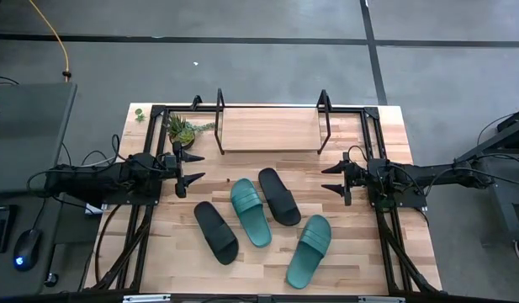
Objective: Pick and place slides into the shelf
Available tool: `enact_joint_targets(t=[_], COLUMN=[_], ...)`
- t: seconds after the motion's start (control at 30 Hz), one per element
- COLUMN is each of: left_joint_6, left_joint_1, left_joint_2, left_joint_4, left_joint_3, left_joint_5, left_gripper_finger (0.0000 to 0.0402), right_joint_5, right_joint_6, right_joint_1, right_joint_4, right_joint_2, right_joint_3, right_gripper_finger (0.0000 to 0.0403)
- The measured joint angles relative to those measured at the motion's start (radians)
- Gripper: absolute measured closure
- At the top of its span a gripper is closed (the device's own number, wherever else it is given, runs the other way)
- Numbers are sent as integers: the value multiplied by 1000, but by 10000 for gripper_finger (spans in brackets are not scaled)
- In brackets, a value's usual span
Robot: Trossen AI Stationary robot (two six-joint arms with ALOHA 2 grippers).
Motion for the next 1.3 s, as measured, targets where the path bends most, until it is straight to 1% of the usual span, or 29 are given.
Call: enact_joint_targets(t=[0.27, 0.33, 0.4, 0.47, 0.57, 0.8, 0.93, 1.13, 1.2, 1.3], left_joint_6=[0, 0, 0, 0, 0, -1, -3, -52, -56, -117], left_joint_1=[0, 0, 0, 0, 0, 0, 0, 0, 0, 0], left_joint_2=[0, 0, 0, 0, 0, 0, 0, 0, 0, 0], left_joint_4=[0, 0, 0, 0, 0, 0, 2, 16, 18, 24], left_joint_3=[0, 0, 0, 0, 0, 0, 0, 0, 0, 0], left_joint_5=[0, 0, 0, 0, 0, 0, -1, -4, -5, -13], left_gripper_finger=[156, 156, 156, 156, 156, 156, 156, 156, 156, 156], right_joint_5=[0, 8, 54, 72, 73, 74, 81, 94, 92, 82], right_joint_6=[-1, -29, -103, -180, -273, -550, -619, -620, -555, -439], right_joint_1=[0, 0, 0, 0, 0, 0, 0, 0, 0, 0], right_joint_4=[0, 0, 7, 10, 10, 10, 12, 17, 31, 68], right_joint_2=[0, 0, 0, 0, 0, 0, 0, 0, 0, 0], right_joint_3=[0, 0, 0, 0, 0, 0, 0, 0, 0, 0], right_gripper_finger=[165, 165, 165, 165, 165, 165, 165, 165, 165, 165])
